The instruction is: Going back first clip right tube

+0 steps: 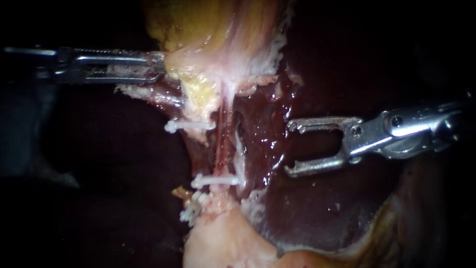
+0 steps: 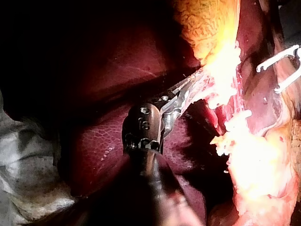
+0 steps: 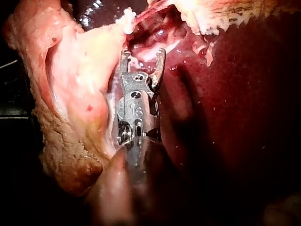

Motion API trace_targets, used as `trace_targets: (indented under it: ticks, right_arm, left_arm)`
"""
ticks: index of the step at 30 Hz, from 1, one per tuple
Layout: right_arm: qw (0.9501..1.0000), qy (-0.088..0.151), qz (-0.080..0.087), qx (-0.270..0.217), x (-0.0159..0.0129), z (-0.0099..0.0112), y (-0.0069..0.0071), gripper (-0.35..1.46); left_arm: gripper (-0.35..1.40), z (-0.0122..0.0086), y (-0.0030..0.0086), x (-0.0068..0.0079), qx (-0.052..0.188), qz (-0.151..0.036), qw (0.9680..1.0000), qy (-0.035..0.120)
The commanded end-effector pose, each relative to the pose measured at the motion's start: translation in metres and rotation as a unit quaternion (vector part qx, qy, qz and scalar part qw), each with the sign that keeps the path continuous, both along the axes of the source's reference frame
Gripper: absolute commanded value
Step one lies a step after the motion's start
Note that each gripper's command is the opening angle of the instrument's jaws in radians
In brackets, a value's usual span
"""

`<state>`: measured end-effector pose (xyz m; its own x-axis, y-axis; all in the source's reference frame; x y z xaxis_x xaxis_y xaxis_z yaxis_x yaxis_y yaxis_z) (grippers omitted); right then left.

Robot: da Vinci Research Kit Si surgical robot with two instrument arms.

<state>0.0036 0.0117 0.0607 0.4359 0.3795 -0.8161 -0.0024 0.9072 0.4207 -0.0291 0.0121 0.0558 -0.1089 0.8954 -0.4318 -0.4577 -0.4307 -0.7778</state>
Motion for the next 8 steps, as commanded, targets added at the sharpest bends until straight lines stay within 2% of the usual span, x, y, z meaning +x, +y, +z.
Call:
trace_targets:
  ticks: [1, 8]
  right_arm:
    - [1.0, 0.0, 0.0, 0.0, 0.0, 0.0, 0.0, 0.5]
    - [1.0, 0.0, 0.0, 0.0, 0.0, 0.0, 0.0, 0.5]
  left_arm:
    - [-0.35, 0.0, 0.0001, 0.0, 0.0, 0.0, 1.0, 0.001]
    - [-0.35, 0.0, 0.0001, 0.0002, 0.0, 0.001, 1.0, 0.0]
